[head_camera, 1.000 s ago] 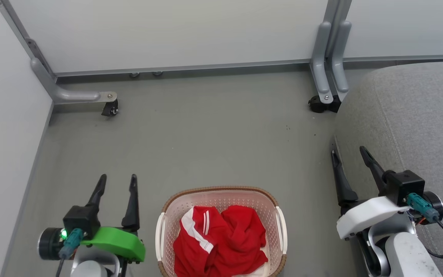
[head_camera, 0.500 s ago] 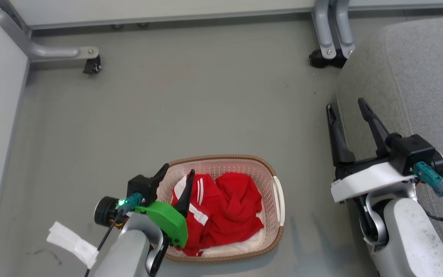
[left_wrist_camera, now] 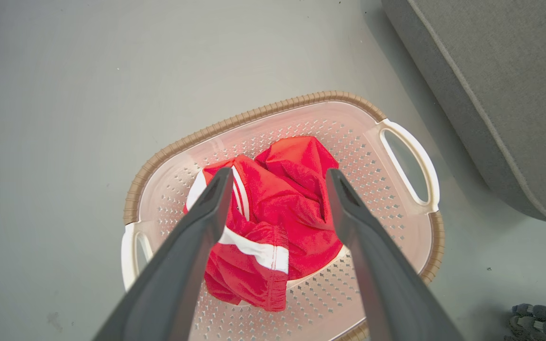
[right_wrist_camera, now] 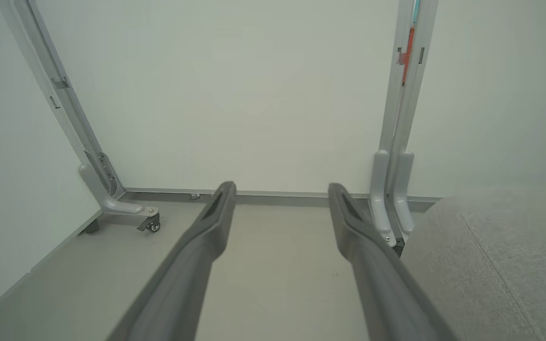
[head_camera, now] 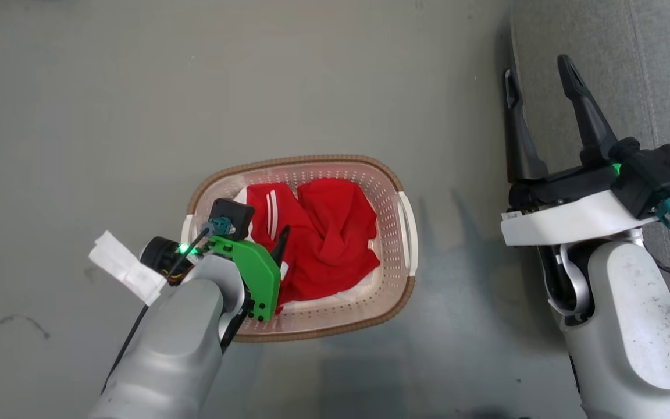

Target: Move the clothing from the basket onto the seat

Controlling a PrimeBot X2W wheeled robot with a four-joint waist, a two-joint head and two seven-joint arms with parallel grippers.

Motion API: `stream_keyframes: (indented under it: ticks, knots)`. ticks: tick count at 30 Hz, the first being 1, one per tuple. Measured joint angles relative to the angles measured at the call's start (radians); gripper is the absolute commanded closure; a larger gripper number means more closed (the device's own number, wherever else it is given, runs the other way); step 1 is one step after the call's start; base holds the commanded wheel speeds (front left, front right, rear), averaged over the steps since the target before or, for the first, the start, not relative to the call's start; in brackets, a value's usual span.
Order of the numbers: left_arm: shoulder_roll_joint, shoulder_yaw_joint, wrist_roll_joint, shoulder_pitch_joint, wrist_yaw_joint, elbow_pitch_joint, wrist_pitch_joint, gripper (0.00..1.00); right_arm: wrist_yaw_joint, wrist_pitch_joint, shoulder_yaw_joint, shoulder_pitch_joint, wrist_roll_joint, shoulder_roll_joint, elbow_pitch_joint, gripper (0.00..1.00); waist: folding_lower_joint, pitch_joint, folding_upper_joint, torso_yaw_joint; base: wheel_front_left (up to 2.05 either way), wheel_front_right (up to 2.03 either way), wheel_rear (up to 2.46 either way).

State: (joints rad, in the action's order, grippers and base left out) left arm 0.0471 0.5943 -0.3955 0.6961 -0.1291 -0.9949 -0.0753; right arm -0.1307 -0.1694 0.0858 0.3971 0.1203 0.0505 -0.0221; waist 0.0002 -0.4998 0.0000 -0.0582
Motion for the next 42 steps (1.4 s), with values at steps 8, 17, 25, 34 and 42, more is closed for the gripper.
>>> stream_keyframes:
  ticks: [8, 17, 25, 34, 42]
  knots:
    - [0.012, 0.077, 0.058, 0.138, 0.007, -0.172, 0.096, 0.00, 0.000, -0.026, 0.024, 0.040, 0.022, 0.000, -0.006, 0.00, 0.0001, -0.151, 0.0000, -0.039, 0.00, 0.00, 0.00]
    - [0.058, 0.126, 0.108, 0.238, 0.034, -0.255, 0.154, 0.00, 0.000, -0.065, 0.061, 0.063, 0.080, 0.001, 0.020, 0.00, 0.0000, -0.291, 0.0000, -0.089, 0.00, 0.00, 0.00]
    - [0.096, 0.137, 0.108, 0.278, 0.050, -0.277, 0.217, 0.00, 0.000, -0.087, 0.092, 0.087, 0.118, 0.000, 0.042, 0.00, -0.0001, -0.365, 0.0000, -0.141, 0.00, 0.00, 0.00]
    - [0.146, 0.164, 0.121, 0.316, 0.059, -0.285, 0.325, 0.00, 0.000, -0.092, 0.127, 0.111, 0.165, 0.000, 0.044, 0.00, -0.0002, -0.426, 0.0000, -0.195, 0.00, 0.00, 0.00]
    - [0.186, 0.182, 0.133, 0.336, 0.064, -0.290, 0.356, 0.00, 0.000, -0.093, 0.148, 0.121, 0.207, 0.000, 0.025, 0.00, -0.0002, -0.473, 0.0000, -0.233, 0.00, 0.00, 0.00]
